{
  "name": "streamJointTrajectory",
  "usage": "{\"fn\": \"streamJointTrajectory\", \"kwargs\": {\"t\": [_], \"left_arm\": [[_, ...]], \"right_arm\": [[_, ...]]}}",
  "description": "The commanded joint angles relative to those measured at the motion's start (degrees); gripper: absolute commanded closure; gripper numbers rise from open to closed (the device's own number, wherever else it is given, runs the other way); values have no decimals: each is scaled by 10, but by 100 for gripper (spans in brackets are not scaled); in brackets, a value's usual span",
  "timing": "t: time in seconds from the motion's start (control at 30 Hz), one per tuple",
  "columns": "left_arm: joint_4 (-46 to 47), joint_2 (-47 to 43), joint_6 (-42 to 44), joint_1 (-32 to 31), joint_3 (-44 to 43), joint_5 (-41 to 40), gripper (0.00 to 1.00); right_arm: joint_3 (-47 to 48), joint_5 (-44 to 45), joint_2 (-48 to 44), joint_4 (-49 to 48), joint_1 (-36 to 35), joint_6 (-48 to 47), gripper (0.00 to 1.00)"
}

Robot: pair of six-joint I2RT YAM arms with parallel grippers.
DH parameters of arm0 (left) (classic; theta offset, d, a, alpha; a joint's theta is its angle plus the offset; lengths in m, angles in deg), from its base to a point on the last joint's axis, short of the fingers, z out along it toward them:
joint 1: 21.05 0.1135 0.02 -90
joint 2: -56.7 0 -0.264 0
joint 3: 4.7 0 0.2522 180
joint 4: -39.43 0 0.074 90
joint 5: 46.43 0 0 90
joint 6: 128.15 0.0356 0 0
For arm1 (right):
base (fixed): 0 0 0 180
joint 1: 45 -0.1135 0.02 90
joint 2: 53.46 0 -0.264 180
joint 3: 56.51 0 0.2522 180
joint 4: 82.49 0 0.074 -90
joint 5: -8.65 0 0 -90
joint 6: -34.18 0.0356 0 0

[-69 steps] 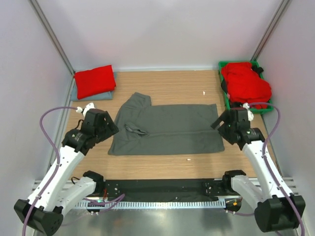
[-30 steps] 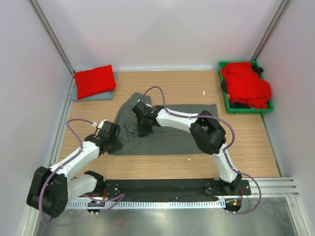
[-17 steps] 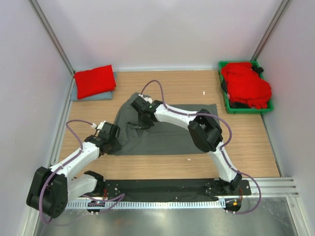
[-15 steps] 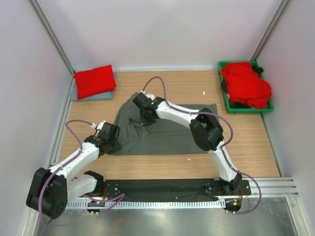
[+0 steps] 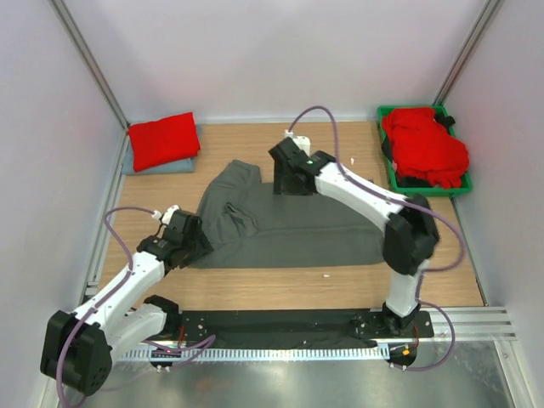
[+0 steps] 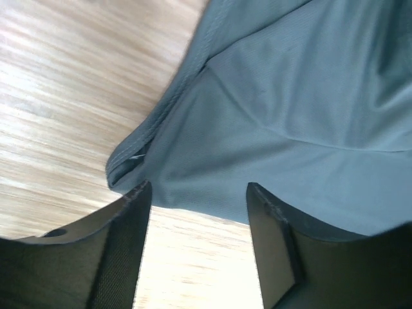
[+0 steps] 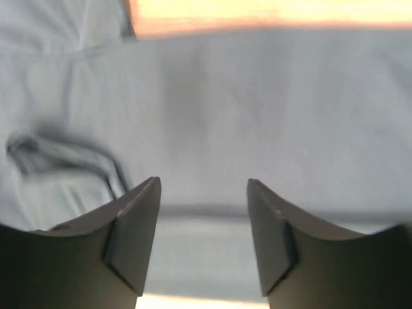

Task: Fold and stack the t-shirts
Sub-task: Fold the tshirt

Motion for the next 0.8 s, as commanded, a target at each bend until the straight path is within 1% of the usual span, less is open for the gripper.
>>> {"fn": "streamJointTrajectory", "kwargs": {"t": [0.0,0.07,0.1,0.17,0.2,0.23,0.27,0.3,0.37,0.4,0.5,0.63,0.77], "left_arm": [[-1,-8,-2,-2,-43,-3,40],[11,13,0,-2,-71,-2,44],[18,23,5,-2,-82,-1,49],[39,73,11,-2,-120,2,56],[47,96,13,-2,-133,3,63],[55,116,18,-2,-155,3,66],[71,162,19,-2,-167,7,69],[79,184,20,-2,-178,10,75],[98,230,23,-2,-210,16,83],[103,269,24,-3,-221,24,89],[115,341,27,-5,-260,24,94],[123,399,28,-5,-303,25,96],[132,436,24,-11,-330,25,97]], "right_arm": [[-131,11,-174,-38,17,3,36],[-190,-5,-226,-67,33,9,35],[-238,-8,-267,-73,36,12,35],[-278,-15,-307,-85,37,14,35],[-309,-22,-322,-86,37,15,35],[-323,-26,-354,-85,37,17,36],[-337,-29,-366,-84,37,20,36],[-358,-29,-381,-83,38,21,36],[-372,-27,-416,-73,39,20,37],[-380,-18,-426,-61,38,18,37],[-376,-1,-459,-40,38,7,37],[-366,20,-491,-9,43,-4,37],[-371,25,-507,-1,50,-11,37]]}}
